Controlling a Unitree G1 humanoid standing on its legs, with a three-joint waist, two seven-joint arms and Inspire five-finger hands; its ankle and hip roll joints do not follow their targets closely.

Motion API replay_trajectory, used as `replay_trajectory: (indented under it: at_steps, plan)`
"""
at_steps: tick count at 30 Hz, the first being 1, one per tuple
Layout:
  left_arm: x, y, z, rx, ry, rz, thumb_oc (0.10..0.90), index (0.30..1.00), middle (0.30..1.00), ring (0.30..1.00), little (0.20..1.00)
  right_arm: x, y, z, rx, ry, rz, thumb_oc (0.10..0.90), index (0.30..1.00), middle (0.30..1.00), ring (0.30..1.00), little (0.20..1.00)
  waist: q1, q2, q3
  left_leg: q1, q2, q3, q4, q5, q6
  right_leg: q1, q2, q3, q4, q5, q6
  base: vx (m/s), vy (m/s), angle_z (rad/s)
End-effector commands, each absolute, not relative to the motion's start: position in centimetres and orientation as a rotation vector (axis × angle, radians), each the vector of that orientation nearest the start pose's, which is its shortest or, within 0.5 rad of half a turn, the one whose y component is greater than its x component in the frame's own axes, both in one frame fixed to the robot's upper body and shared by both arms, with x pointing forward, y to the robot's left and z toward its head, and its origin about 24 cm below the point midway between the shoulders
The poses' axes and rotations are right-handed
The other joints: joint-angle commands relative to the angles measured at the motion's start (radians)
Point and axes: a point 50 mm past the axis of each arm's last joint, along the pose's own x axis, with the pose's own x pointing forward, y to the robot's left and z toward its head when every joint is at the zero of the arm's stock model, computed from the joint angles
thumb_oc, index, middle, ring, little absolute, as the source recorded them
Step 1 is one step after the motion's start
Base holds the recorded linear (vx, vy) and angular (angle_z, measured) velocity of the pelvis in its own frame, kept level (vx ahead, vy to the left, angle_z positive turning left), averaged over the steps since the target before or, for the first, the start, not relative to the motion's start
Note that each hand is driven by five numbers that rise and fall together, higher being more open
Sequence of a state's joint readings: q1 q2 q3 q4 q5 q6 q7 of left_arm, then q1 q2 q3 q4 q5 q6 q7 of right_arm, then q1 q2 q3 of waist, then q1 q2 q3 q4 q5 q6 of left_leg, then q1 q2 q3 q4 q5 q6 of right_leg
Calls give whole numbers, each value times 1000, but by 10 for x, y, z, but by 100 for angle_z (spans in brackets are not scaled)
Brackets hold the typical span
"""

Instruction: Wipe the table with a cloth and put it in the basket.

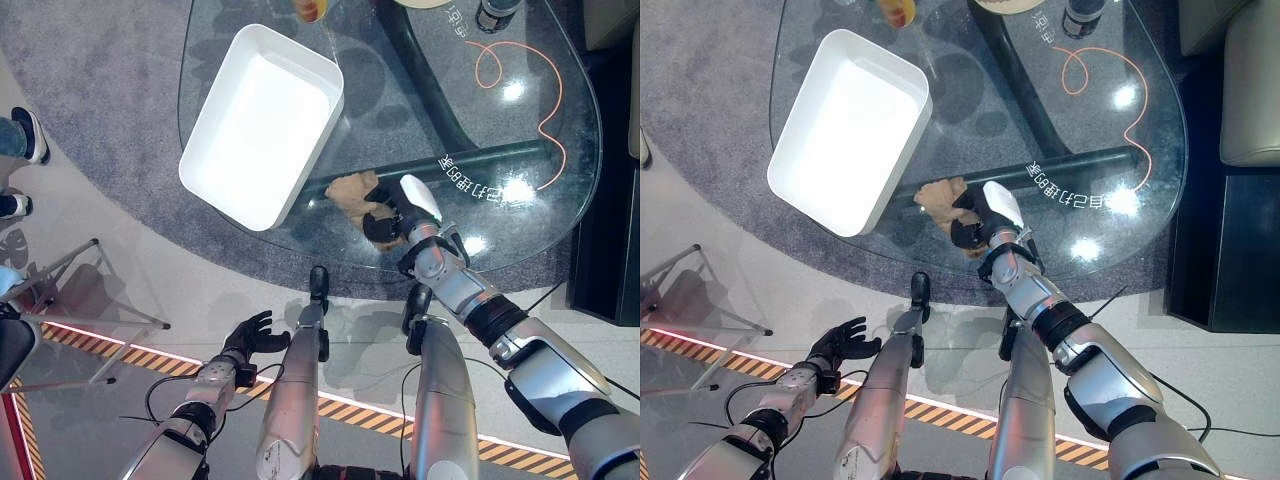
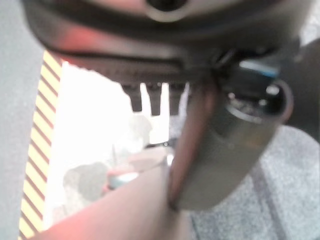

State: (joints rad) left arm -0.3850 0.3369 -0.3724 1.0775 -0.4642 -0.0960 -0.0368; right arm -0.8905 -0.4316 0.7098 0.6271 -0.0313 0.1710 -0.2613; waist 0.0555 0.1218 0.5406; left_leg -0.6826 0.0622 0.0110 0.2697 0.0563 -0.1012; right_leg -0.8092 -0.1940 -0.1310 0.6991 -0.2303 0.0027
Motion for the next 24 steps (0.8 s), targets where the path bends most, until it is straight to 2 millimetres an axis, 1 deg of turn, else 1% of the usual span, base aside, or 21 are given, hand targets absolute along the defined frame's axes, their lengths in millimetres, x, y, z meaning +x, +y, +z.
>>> replay_trajectory:
  at_steps: [1,7,11,15,20,24]
  plan:
    - [249,207,-89,133,710,-73,800,900,900,900,900,372,-72,146,-913,-306,332,100,300,300,300,200,4,21,-21,-16,-34,56,161,-59,48,52,12,-1,-169,151,18,0,0,0]
    - [253,211,-86,148,708,-72,800,900,900,900,900,363,-58,140,-955,-292,530,100,300,300,300,200,7,14,-21,-18,-33,50,165,-58,47,51,8,-5,-170,155,21,-1,-10,1]
    - [255,212,-84,154,710,-76,800,900,900,900,900,362,-57,137,-964,-281,565,100,300,300,300,200,9,13,-21,-18,-33,48,164,-55,47,51,6,-7,-170,157,21,-1,-13,2]
    - [256,213,-83,154,710,-77,800,900,900,900,900,362,-58,137,-973,-273,574,100,300,300,300,200,9,14,-21,-17,-33,49,160,-53,45,51,5,-7,-172,159,21,0,0,0]
    - [257,215,-82,159,709,-80,800,900,900,900,900,365,-63,136,-986,-255,587,100,300,300,300,200,12,16,-21,-17,-33,47,157,-50,46,49,1,-9,-173,164,23,0,0,0]
    - [261,216,-79,162,709,-85,800,900,900,900,900,373,-74,150,-970,-285,467,100,300,300,300,200,13,15,-21,-21,-30,47,161,-49,47,45,-2,-10,-169,168,24,0,0,0]
